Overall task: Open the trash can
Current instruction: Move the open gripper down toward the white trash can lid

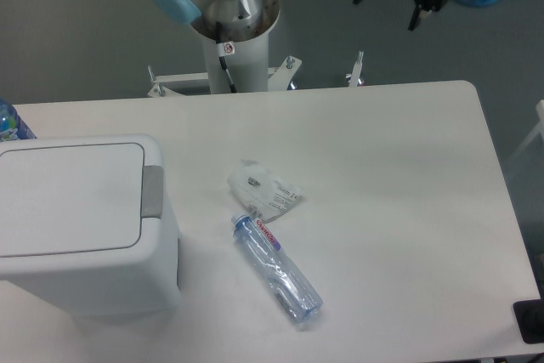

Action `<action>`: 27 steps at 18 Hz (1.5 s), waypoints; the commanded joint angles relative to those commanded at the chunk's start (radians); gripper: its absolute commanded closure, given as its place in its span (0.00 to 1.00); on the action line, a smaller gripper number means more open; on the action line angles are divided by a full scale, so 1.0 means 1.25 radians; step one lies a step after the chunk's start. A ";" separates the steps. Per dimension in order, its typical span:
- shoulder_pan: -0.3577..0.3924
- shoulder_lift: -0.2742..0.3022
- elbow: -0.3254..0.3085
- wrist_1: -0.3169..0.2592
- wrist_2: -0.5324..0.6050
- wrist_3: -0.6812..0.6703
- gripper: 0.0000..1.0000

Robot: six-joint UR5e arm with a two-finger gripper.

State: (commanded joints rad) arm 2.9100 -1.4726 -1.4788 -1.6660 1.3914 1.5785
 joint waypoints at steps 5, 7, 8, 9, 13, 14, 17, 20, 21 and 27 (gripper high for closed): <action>-0.002 0.001 0.000 0.021 -0.012 -0.032 0.00; -0.006 0.000 -0.001 0.050 -0.016 -0.070 0.00; -0.007 0.000 -0.001 0.061 -0.022 -0.098 0.00; -0.009 -0.001 -0.004 0.069 -0.023 -0.135 0.00; -0.021 -0.011 -0.006 0.133 -0.059 -0.249 0.00; -0.022 -0.013 -0.005 0.142 -0.059 -0.292 0.00; -0.048 -0.026 -0.005 0.196 -0.059 -0.391 0.00; -0.082 -0.045 0.000 0.237 -0.055 -0.471 0.00; -0.092 -0.048 -0.001 0.250 -0.055 -0.508 0.00; -0.181 -0.086 -0.013 0.347 -0.043 -0.687 0.00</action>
State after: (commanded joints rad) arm 2.6831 -1.5799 -1.4956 -1.2319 1.3376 0.7197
